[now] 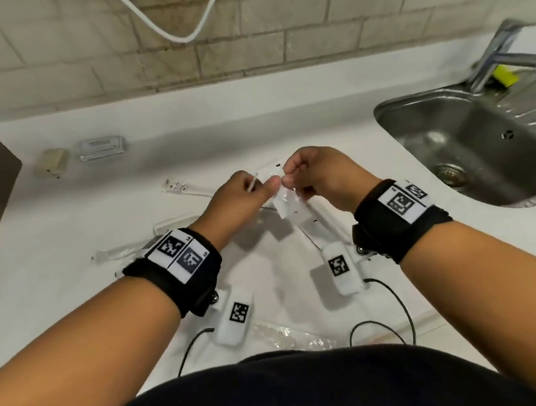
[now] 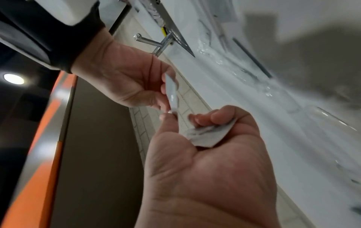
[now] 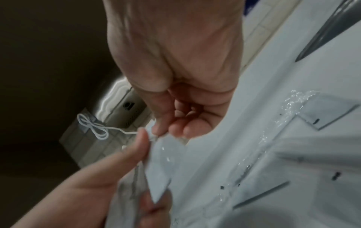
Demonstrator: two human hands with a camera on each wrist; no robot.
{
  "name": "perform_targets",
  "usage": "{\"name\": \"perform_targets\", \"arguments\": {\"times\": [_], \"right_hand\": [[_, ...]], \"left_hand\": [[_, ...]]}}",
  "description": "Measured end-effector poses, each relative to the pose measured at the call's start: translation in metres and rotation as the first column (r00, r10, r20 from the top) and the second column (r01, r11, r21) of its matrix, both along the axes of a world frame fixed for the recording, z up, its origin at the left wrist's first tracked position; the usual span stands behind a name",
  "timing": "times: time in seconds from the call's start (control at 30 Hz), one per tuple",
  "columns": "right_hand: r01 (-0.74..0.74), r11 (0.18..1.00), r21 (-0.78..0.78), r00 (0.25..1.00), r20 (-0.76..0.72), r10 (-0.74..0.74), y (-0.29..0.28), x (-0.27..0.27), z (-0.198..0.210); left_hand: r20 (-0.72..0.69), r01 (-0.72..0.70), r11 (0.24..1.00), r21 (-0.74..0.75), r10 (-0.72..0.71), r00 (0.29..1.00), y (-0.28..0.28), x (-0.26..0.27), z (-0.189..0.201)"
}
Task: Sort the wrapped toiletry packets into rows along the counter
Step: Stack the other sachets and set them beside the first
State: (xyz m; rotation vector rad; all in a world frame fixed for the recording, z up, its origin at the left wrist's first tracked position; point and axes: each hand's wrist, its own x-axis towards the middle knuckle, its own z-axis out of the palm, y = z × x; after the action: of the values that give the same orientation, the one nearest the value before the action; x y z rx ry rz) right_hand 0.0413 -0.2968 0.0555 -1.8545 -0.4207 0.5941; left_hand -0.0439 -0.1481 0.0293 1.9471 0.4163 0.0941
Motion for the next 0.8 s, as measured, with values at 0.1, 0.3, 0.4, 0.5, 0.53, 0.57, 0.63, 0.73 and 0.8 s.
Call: {"name": "perform_targets", "arguments": {"times": [0.1,0.3,0.4,0.5,0.53,0.57,0.63,0.73,0.8], "right_hand": [[0.063,0.993,-0.102,0.998,0.034,-0.06,-0.014,0.013,-0.003],[0.21,0.656,-0.725,0.978,0.154,-0.143,-0.064,0.07,-0.037],[0.237,0.551,-0.8,0.97,0.222,-0.094,-0.061,0.07,-0.05],[0.251,0.555,-0.793,0.961,0.272,-0.046,-0.047,0.072,-0.054],[0.224,0.525,-0.821,0.96,0.279,0.026,-0.045,0.073,-0.053],[0.214,0.52,-0.827,0.956,0.286,0.06,-0.044,0.072,-0.051],[0.158,0.53,-0.833,0.958,0.26,0.124,-0.045,0.067,-0.046],[0.073,0.484,-0.872,0.959,0.195,0.206,-0.053,0.068,-0.047],[0.053,0.532,-0.845,0.98,0.147,0.134,-0.058,0.07,-0.048]], "left_hand": [[0.005,0.016,0.995,-0.097,-0.016,1.0,-0.013,0.023,0.001],[-0.208,0.255,0.862,0.438,-0.179,0.962,-0.005,0.065,-0.021],[-0.366,0.426,0.611,0.667,-0.229,0.902,-0.003,0.075,-0.038],[-0.395,0.479,0.533,0.698,-0.272,0.878,-0.001,0.08,-0.048],[-0.401,0.49,0.536,0.688,-0.282,0.872,-0.001,0.082,-0.047],[-0.408,0.495,0.541,0.68,-0.283,0.868,0.0,0.084,-0.048],[-0.449,0.515,0.542,0.664,-0.262,0.854,0.002,0.085,-0.045],[-0.518,0.552,0.547,0.629,-0.235,0.822,0.006,0.081,-0.041],[-0.478,0.52,0.565,0.64,-0.237,0.846,0.003,0.073,-0.038]]}}
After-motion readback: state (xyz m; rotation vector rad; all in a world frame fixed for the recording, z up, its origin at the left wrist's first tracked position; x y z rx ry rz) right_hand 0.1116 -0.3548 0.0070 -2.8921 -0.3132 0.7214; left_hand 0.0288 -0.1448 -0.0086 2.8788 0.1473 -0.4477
